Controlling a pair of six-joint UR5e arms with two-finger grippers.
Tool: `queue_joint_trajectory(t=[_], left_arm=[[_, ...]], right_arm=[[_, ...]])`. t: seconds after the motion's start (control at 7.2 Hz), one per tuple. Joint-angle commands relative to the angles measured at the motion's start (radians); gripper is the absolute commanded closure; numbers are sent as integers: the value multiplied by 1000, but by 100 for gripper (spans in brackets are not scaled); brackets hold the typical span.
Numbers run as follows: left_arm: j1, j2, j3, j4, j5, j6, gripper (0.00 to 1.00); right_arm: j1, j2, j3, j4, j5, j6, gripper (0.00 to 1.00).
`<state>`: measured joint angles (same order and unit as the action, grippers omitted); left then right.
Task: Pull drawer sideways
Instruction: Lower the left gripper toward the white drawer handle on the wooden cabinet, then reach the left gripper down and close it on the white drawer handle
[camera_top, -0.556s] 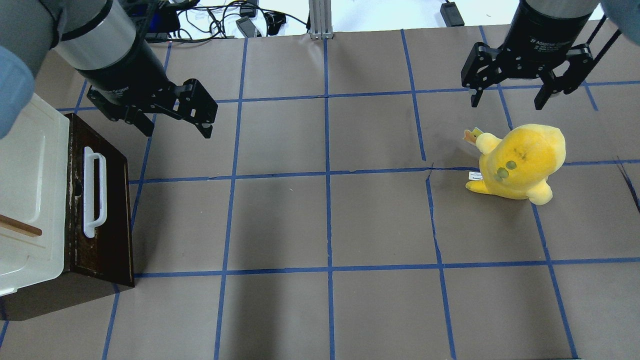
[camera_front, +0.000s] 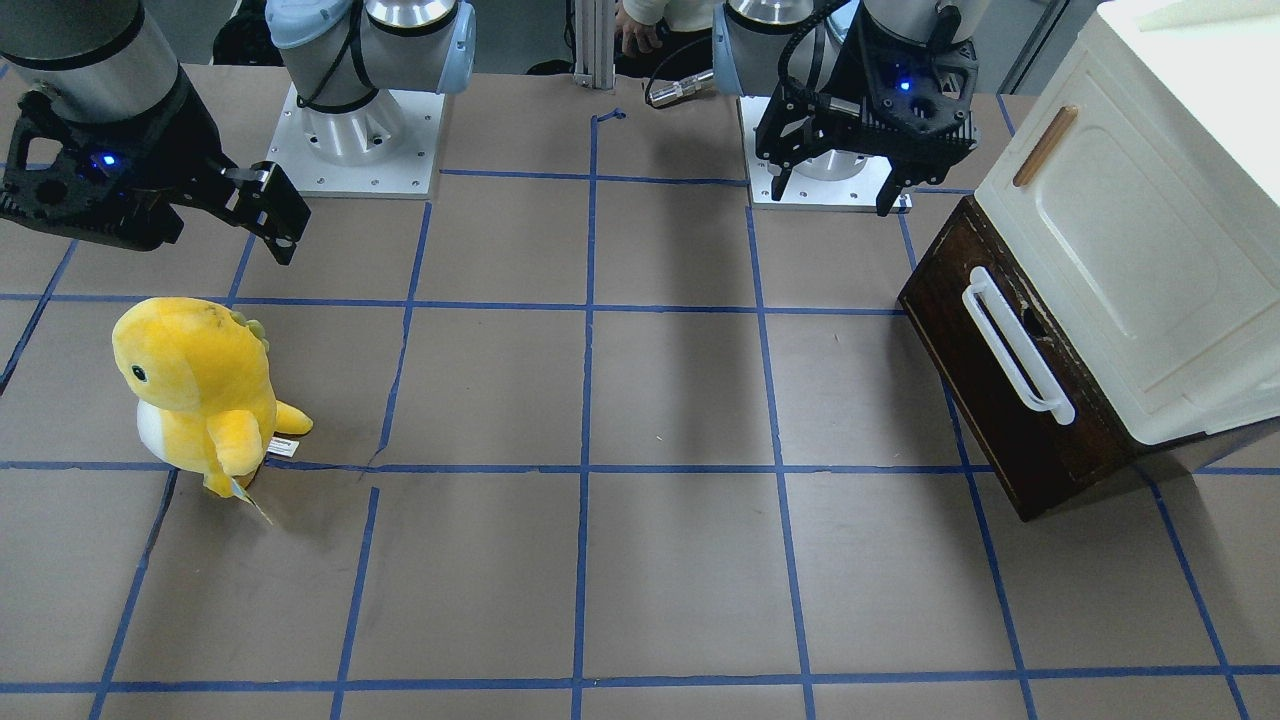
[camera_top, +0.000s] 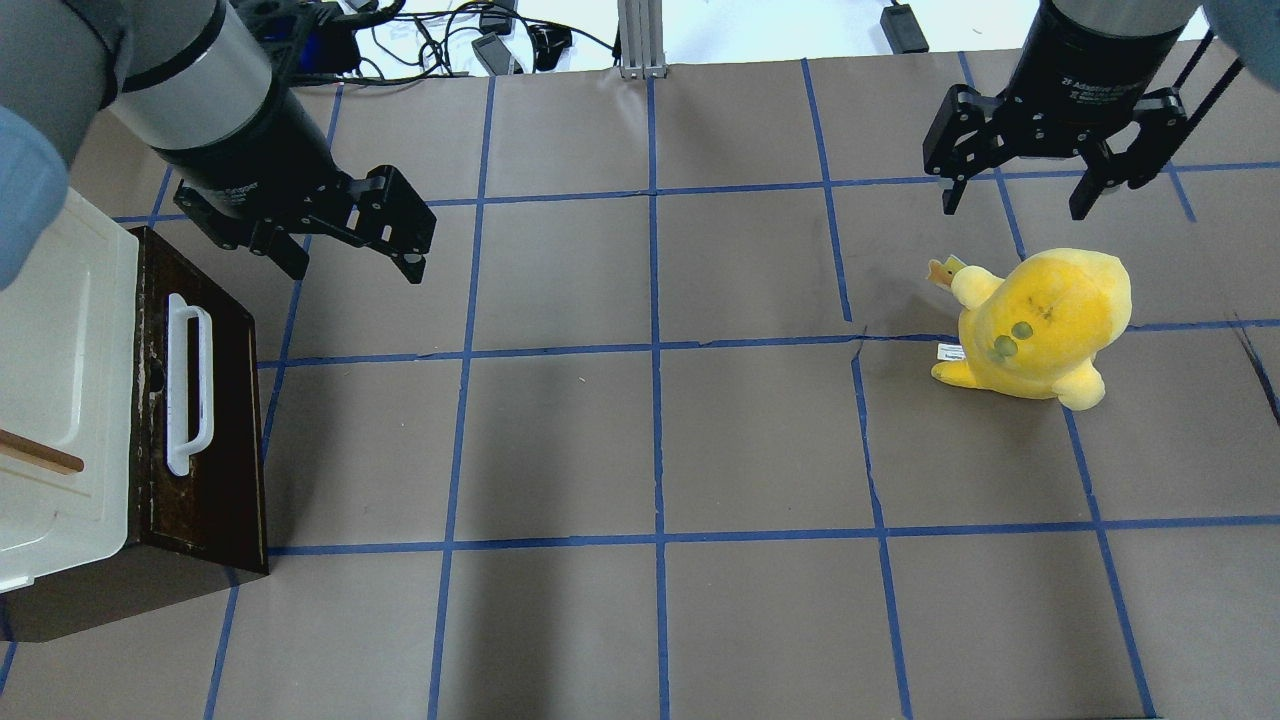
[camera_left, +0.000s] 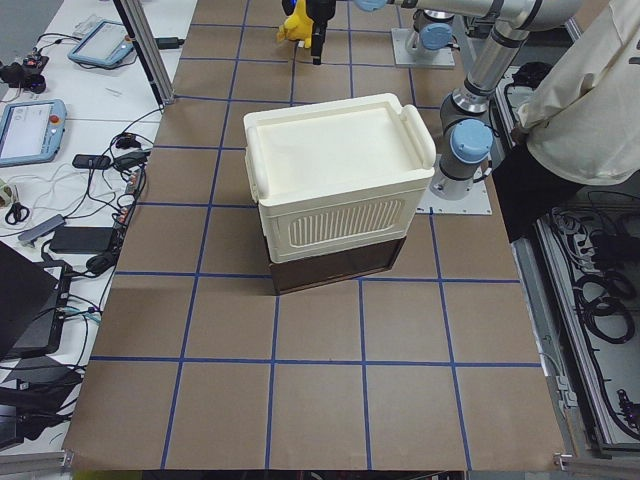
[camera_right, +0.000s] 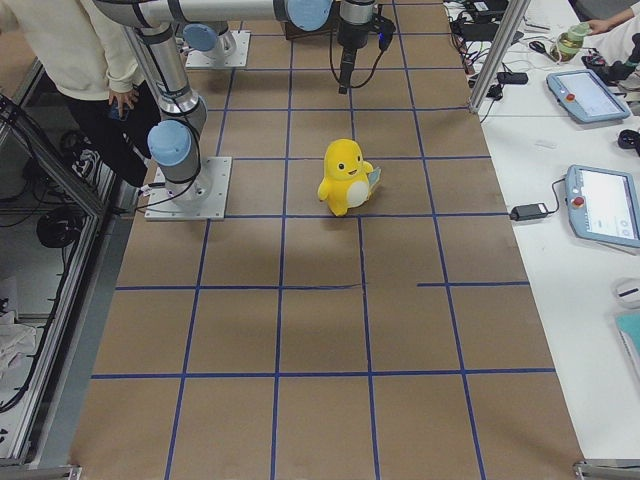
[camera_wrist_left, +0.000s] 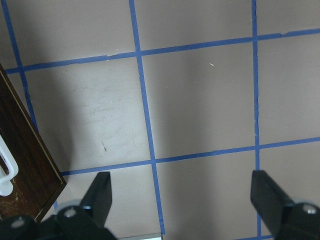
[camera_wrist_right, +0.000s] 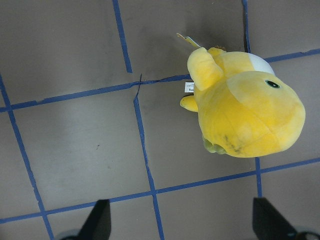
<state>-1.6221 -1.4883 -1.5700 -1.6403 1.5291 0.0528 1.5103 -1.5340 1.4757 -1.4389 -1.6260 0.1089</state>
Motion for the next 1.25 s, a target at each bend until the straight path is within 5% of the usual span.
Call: queue_joint_trajectory(t=[0.0,0.28,0.69,0.83,1.11], left_arm=[[1,-20,7,0,-1,-42,0],[-8,-82,2,26,60,-80,0],[-125,-252,-88,28,471,-198,0],[-127,-301,-119,27,541,-223,0],[-124,-383,-218,27,856,-257,0]], right_arm=[[-1,0,0,0,0,0,0],[1,0,0,0,0,0,0],[1,0,0,0,0,0,0],[1,0,0,0,0,0,0],[1,0,0,0,0,0,0]])
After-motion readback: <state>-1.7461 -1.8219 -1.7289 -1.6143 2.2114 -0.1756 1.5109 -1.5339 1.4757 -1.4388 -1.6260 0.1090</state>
